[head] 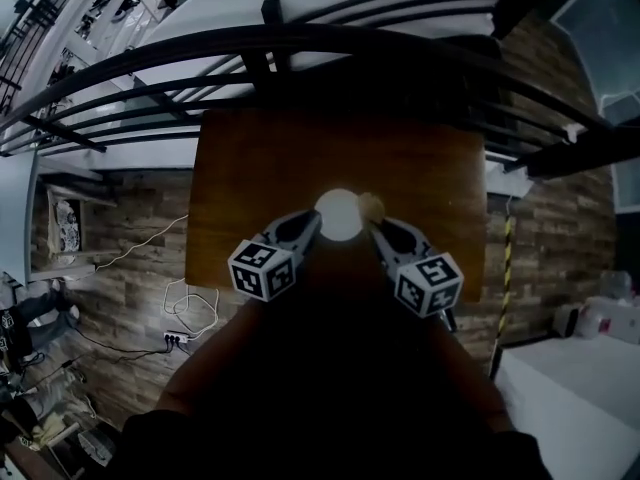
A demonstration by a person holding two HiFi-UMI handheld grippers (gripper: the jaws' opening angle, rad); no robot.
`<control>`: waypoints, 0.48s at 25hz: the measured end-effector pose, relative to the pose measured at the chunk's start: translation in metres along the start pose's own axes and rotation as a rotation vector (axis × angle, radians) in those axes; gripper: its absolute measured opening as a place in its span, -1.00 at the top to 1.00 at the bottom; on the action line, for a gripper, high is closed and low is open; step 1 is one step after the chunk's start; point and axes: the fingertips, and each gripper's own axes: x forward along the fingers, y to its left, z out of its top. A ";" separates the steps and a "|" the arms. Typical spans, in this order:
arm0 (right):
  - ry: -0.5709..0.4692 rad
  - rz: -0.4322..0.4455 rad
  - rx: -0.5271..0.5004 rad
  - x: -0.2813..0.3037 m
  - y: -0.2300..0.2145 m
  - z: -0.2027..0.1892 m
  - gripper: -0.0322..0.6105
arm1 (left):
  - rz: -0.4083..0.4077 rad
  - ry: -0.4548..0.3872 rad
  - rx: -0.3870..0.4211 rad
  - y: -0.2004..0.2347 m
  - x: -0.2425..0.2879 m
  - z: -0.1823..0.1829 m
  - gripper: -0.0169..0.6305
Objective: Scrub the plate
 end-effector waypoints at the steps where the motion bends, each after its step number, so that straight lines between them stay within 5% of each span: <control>1: 0.018 0.001 0.007 0.004 -0.007 -0.003 0.74 | 0.014 0.013 -0.009 0.006 0.006 -0.004 0.81; 12: 0.213 0.007 0.061 0.050 -0.067 -0.058 0.74 | 0.088 0.224 -0.094 0.063 0.053 -0.079 0.54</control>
